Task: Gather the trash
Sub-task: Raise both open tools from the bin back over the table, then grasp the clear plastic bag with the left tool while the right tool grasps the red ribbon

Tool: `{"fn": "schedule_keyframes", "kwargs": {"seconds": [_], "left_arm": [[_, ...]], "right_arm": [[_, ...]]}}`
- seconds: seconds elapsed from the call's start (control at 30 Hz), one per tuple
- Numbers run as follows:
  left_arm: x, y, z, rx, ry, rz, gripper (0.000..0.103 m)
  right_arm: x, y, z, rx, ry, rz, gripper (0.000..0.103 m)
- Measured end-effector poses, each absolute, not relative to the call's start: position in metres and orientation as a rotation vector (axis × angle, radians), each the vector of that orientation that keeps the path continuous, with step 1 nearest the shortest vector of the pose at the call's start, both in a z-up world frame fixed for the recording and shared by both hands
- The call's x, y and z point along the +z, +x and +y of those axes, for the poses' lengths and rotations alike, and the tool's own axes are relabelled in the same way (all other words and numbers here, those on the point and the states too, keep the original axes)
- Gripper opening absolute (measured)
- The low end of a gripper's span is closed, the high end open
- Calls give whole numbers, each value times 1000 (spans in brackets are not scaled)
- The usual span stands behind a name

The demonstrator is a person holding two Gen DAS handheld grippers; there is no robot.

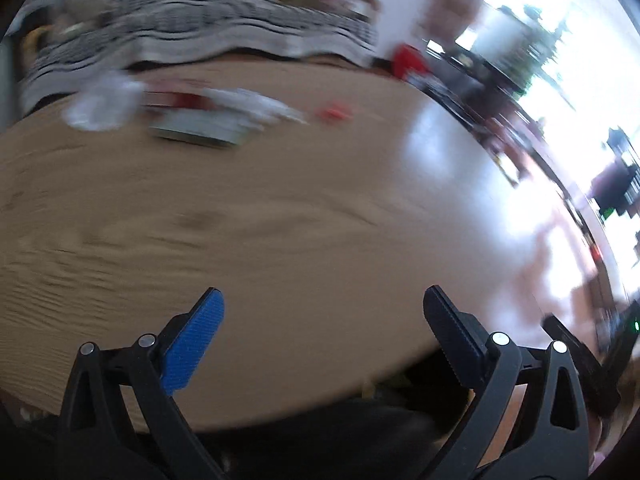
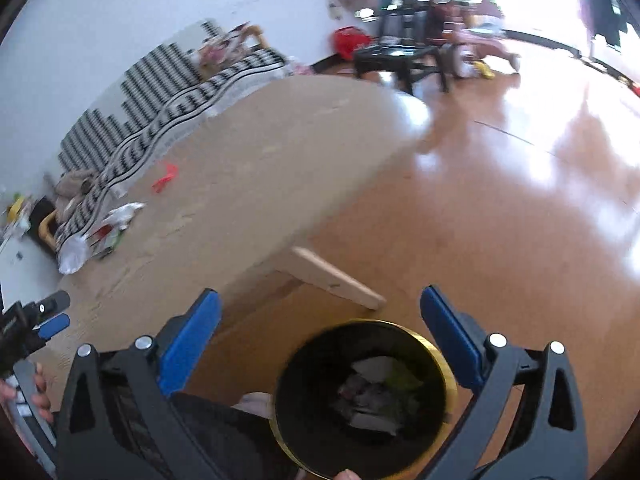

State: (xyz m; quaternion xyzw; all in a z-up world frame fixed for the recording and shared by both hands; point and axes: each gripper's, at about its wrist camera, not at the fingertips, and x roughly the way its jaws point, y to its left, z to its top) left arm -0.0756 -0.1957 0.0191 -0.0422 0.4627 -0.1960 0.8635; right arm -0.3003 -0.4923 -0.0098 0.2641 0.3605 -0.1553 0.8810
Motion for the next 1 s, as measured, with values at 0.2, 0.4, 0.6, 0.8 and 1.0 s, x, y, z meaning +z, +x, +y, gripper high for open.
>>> {"fn": "schedule_keyframes", "kwargs": {"seconds": [0.2,0.4,0.6,0.8,1.0], "left_arm": [[45,-2,-79,-148,-181,924,97],[47,85,-39,-48,-120,937,97],[28,148,-31,-51,-110,984,97],[-2,207,-46,-74,-2,1026,97],[-37,231,-45,-101,44,1070,97]], "right_arm": [[23,-198,-448,-221,446,739,97],[39,-93,-416,-175,384,746,97],[34,9,-389,-209,376,774,97],[2,111,-380,-277,410,859,97],[-33,145,-367,-315,317,914,97]]}}
